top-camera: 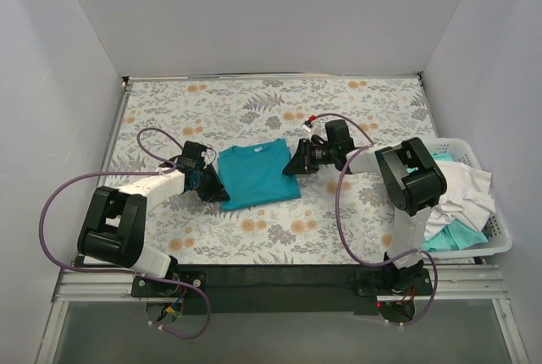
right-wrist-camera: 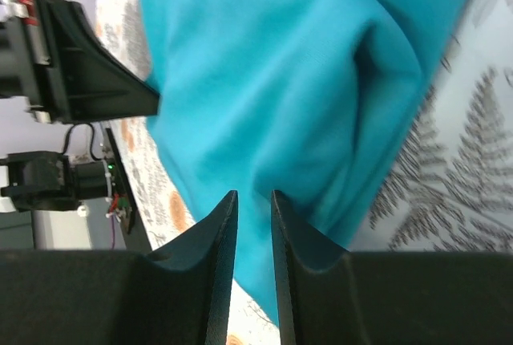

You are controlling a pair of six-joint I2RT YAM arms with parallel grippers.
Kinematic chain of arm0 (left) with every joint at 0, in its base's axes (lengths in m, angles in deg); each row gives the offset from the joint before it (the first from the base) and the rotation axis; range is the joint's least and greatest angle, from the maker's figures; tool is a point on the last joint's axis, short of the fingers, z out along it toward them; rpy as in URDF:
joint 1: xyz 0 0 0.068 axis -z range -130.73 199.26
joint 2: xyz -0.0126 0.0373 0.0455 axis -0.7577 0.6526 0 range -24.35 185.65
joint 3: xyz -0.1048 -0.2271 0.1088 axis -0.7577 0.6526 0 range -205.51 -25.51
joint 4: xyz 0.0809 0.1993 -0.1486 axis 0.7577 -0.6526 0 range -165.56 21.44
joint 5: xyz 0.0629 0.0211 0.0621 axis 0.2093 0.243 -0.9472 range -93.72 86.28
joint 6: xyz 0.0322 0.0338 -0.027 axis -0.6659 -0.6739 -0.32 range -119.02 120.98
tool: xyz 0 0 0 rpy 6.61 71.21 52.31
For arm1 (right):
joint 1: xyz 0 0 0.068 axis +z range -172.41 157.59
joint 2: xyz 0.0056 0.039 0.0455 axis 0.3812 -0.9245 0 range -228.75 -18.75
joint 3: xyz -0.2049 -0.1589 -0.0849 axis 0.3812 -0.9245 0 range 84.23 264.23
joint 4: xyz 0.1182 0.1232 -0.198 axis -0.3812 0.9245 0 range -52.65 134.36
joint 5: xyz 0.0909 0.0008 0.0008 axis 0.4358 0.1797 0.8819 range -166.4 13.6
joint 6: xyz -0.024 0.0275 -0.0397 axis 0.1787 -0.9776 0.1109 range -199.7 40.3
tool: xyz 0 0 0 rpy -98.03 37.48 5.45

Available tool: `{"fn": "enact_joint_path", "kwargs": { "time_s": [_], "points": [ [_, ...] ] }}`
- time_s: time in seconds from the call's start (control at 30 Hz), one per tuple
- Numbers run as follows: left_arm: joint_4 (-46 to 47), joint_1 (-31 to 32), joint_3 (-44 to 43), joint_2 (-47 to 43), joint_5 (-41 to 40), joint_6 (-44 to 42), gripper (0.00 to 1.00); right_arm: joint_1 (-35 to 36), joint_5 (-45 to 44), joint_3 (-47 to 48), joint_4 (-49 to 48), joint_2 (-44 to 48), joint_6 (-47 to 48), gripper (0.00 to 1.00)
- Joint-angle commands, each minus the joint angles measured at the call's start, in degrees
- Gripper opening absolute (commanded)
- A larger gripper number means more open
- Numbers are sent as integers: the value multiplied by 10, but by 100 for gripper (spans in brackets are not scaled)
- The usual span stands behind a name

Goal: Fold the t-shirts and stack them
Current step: Fold the tshirt, then neatly place the folded tshirt to the corner

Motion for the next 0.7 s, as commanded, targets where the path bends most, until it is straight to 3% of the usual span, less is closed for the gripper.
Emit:
{"fn": "enact_joint_path", "kwargs": {
  "time_s": [0.0, 0.17, 0.3, 0.43, 0.53, 0.67],
  "points": [
    [-5, -2, -10, 8, -32, -6, 11, -10, -20, -23, -8, -10, 18, 26],
    [-14, -6, -12, 9, -42, -4, 11, -50, -22, -82, -8, 11, 43, 25],
    [-30, -7, -30, -22, -47, 5, 13, -62, -20, -99, 9, 94, 61, 26],
    [-61, -6, -61, -73, -60, 6, 30, -62, -40, -91, 77, 166, 88, 28],
    [-86, -6, -80, -97, -84, 2, 44, -61, -71, -75, 171, 221, 127, 41],
    [-111, -5, -93, -114, -123, -10, 65, -61, -168, -65, 291, 291, 168, 70]
  ]
}}
